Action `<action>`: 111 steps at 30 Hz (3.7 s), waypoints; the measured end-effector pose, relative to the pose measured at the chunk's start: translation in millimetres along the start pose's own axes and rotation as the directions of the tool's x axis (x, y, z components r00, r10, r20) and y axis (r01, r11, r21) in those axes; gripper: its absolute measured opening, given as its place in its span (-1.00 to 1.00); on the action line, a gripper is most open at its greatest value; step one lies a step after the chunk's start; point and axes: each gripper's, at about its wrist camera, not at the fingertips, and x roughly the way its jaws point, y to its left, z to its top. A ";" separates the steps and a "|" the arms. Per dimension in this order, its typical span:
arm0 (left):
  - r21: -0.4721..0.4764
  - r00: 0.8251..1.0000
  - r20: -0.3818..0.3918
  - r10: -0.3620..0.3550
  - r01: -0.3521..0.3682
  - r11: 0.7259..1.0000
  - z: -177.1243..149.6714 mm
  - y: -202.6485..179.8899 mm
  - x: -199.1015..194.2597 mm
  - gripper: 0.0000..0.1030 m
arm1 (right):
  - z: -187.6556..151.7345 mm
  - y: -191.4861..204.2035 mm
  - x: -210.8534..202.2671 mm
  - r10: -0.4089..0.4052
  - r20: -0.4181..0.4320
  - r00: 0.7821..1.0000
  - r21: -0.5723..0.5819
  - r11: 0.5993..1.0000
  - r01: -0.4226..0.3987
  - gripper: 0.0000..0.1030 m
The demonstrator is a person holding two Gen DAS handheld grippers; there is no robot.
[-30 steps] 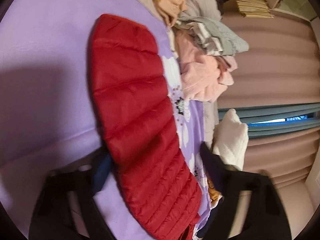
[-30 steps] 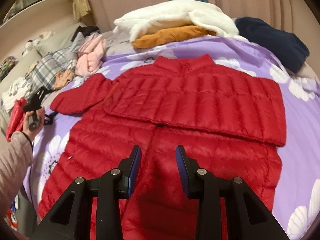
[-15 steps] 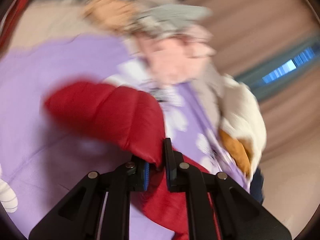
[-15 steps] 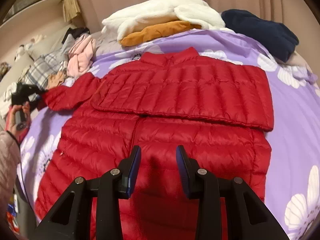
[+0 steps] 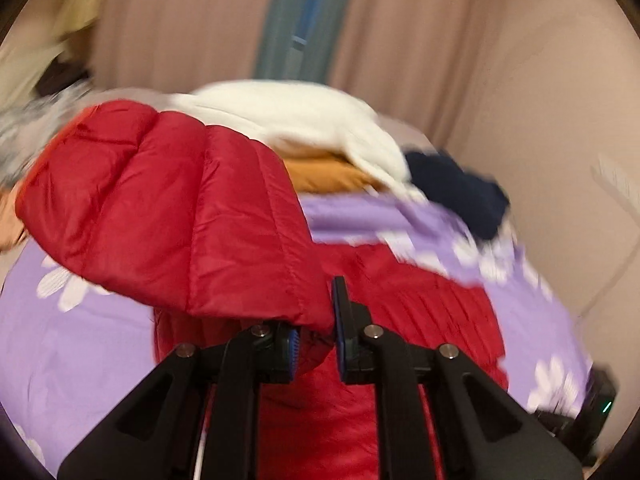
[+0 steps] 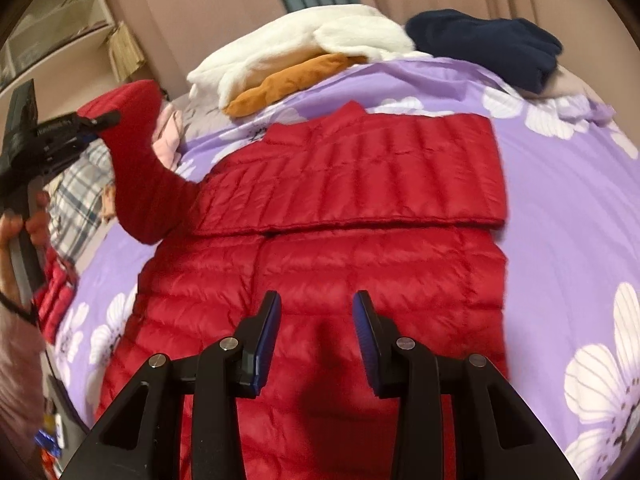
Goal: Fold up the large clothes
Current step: 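Fold the held sleeve across the jacket body with the left tool, release, then grasp the jacket hem with the left tool while the right tool grasps it too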
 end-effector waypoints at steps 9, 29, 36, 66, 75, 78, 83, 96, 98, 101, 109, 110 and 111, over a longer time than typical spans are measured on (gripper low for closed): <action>0.249 0.929 -0.369 0.017 0.081 0.965 -73.5 -93.0 116.1 -0.68 | -7.7 -50.5 -17.2 0.004 0.034 0.999 0.207 0.978 -0.011 -0.17; -0.066 0.939 -0.343 0.004 -0.029 0.997 -135.0 13.0 25.9 0.41 | 58.5 -71.3 34.9 0.138 0.104 0.985 0.336 0.927 -0.166 -0.01; -0.194 0.943 -0.330 0.035 -0.104 0.976 -155.2 48.6 -12.8 0.46 | 63.9 -56.3 66.2 0.082 0.013 0.997 0.304 0.949 -0.082 -0.72; -0.248 0.935 -0.355 0.026 -0.121 0.961 -173.1 60.5 -33.6 0.47 | 66.1 -44.9 97.9 -0.195 -0.091 0.977 0.015 0.980 0.197 -0.48; -0.377 0.940 -0.338 -0.042 -0.094 0.922 -191.7 76.5 -56.8 0.49 | 36.2 -56.2 5.3 -0.001 -0.031 1.000 0.164 0.986 0.006 -0.05; -0.424 0.942 -0.329 -0.071 -0.080 0.902 -201.8 82.6 -64.7 0.55 | 7.0 -68.9 -12.4 -0.018 -0.059 0.998 0.197 0.980 0.029 -0.05; -0.510 0.933 -0.324 -0.156 -0.033 0.860 -221.3 88.2 -65.3 0.56 | -39.4 -90.1 -33.7 0.007 -0.088 0.996 0.267 0.963 0.017 -0.05; -0.576 0.912 -0.273 -0.306 0.100 0.811 -243.1 71.3 -69.3 0.76 | -87.8 -88.1 -36.0 0.261 -0.097 0.961 0.419 0.886 -0.198 -0.04; -0.596 0.900 -0.258 -0.351 0.138 0.791 -250.5 68.3 -74.5 0.75 | -95.0 -87.9 -37.6 0.305 -0.098 0.947 0.440 0.867 -0.233 -0.04; -0.627 0.879 -0.242 -0.410 0.180 0.758 -258.9 63.5 -79.8 0.75 | -103.8 -83.2 -41.0 0.345 -0.105 0.933 0.450 0.853 -0.264 -0.04; -0.647 0.850 -0.244 -0.466 0.216 0.731 -268.1 45.8 -80.5 0.50 | -107.4 -78.3 -42.5 0.347 -0.097 0.933 0.450 0.851 -0.269 -0.04; -0.638 0.849 -0.259 -0.460 0.207 0.741 -268.3 43.3 -78.2 0.50 | -107.5 -77.8 -41.2 0.343 -0.093 0.935 0.450 0.852 -0.268 -0.04; -0.628 0.848 -0.269 -0.457 0.206 0.750 -266.8 40.8 -74.8 0.50 | -107.2 -77.2 -39.6 0.336 -0.085 0.938 0.451 0.853 -0.265 -0.04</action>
